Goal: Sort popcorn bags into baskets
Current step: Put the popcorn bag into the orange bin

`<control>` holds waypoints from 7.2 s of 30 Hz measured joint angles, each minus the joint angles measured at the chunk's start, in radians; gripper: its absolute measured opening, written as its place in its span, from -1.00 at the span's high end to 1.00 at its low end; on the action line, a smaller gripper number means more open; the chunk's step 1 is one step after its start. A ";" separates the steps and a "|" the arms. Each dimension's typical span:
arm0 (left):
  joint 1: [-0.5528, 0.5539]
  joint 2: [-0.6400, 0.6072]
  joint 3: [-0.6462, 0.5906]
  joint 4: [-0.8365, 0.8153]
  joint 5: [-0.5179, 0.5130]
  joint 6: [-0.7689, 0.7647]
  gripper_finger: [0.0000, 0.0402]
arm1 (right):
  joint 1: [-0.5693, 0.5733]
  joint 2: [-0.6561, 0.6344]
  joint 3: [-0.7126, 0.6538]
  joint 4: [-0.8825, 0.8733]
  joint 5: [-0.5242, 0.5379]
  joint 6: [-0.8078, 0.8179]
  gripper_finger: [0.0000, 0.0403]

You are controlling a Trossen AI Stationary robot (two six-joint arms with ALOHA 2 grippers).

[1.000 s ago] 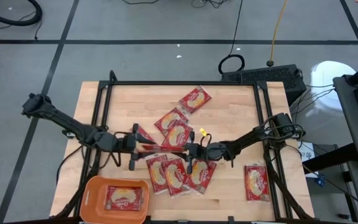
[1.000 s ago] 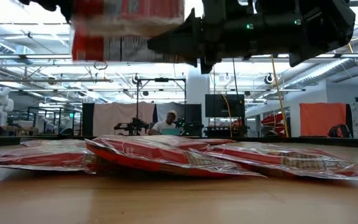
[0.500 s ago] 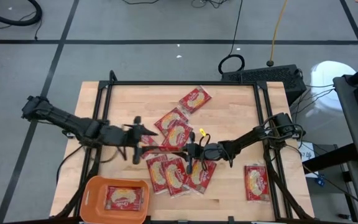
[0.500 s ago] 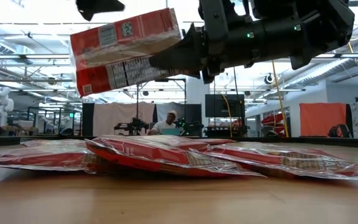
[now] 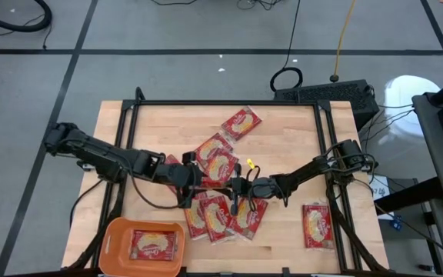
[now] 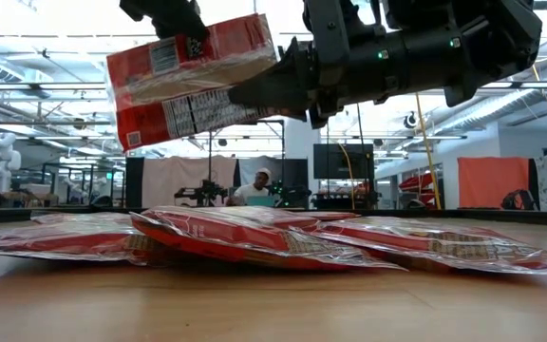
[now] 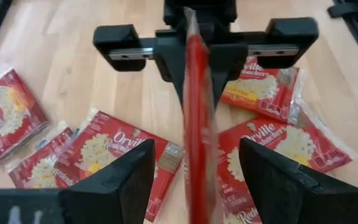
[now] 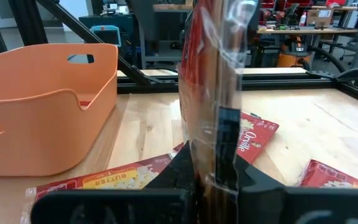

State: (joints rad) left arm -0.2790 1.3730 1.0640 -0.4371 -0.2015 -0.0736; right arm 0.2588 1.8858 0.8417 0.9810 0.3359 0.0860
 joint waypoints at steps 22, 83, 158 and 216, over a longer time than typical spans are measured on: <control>0.005 0.008 0.007 -0.093 0.002 -0.026 0.47 | 0.000 0.000 0.000 -0.029 0.003 0.008 0.93; -0.763 0.007 0.284 -0.789 -0.166 -0.849 0.86 | 0.108 -0.174 -0.168 0.040 0.034 0.129 -0.16; -0.862 0.141 0.298 -0.764 -0.376 -0.901 0.30 | 0.109 -0.173 -0.167 0.016 0.081 0.116 -0.16; -0.135 -0.239 -0.428 0.333 -0.470 -0.115 0.37 | -0.402 -0.142 0.009 -0.875 -0.265 -0.365 -0.04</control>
State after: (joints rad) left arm -0.4145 1.1339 0.6361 -0.1043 -0.6716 -0.1890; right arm -0.1434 1.7437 0.8509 0.1061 0.0709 -0.2793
